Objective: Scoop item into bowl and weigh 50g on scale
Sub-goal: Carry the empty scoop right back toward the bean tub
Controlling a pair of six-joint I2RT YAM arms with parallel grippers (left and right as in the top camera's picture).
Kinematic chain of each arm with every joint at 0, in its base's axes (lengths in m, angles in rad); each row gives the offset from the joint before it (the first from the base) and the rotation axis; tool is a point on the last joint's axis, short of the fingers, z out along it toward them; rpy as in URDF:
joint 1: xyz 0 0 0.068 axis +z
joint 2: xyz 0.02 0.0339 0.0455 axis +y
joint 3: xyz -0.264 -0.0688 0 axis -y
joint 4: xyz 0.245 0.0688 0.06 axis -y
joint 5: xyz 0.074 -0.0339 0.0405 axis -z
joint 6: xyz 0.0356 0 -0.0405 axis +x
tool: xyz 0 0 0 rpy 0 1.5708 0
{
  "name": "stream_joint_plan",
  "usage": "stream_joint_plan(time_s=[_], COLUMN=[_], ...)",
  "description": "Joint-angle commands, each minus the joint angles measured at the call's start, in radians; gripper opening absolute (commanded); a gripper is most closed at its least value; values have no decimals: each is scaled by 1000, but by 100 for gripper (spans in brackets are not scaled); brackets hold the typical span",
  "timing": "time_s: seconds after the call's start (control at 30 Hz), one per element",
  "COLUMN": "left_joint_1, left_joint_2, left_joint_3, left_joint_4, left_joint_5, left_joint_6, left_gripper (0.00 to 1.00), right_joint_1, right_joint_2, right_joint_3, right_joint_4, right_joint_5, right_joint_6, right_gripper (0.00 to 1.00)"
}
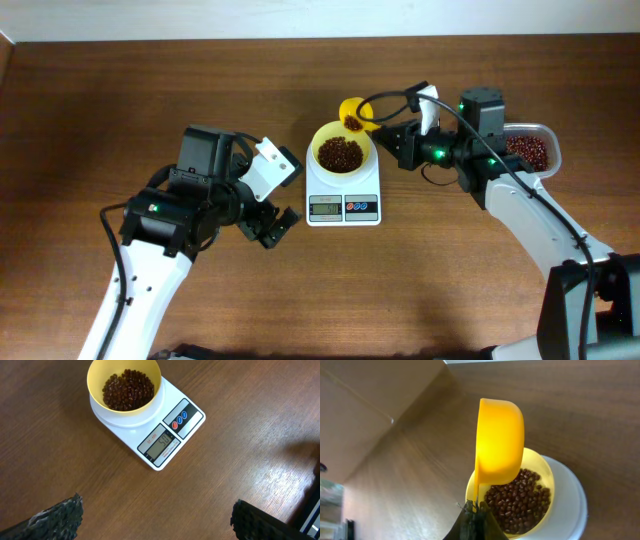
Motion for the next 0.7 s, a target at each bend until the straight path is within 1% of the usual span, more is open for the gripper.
stream_joint_plan(time_s=[0.0, 0.17, 0.27, 0.47, 0.5, 0.53, 0.57, 0.63, 0.67], left_joint_1=[4, 4, 4, 4, 4, 4, 4, 4, 4], left_joint_2=[-4, -4, -4, -4, -4, -4, -4, -4, -4], left_joint_3=[21, 21, 21, 21, 21, 21, 21, 21, 21], left_joint_4=[2, 2, 2, 2, 2, 2, 2, 2, 2], left_joint_5=[3, 3, 3, 3, 3, 3, 3, 3, 3], left_joint_6=[13, 13, 13, 13, 13, 13, 13, 13, 13], left_gripper=[99, 99, 99, 99, 99, 99, 99, 99, 99], right_joint_1=[2, -65, -166, -337, -378, -405, -433, -497, -525], right_joint_2=[-19, -19, -19, -19, -19, -19, -19, -19, -19], right_joint_3=[3, 3, 3, 3, 3, 3, 3, 3, 3], right_joint_4=[6, 37, 85, 80, 54, 13, -56, -192, -216], right_joint_5=[-25, -119, -177, -264, -283, -294, -293, -281, -281], right_joint_6=[189, 194, 272, 270, 252, 187, 79, -65, -71], right_gripper=[4, 4, 4, 4, 4, 4, 4, 4, 4])
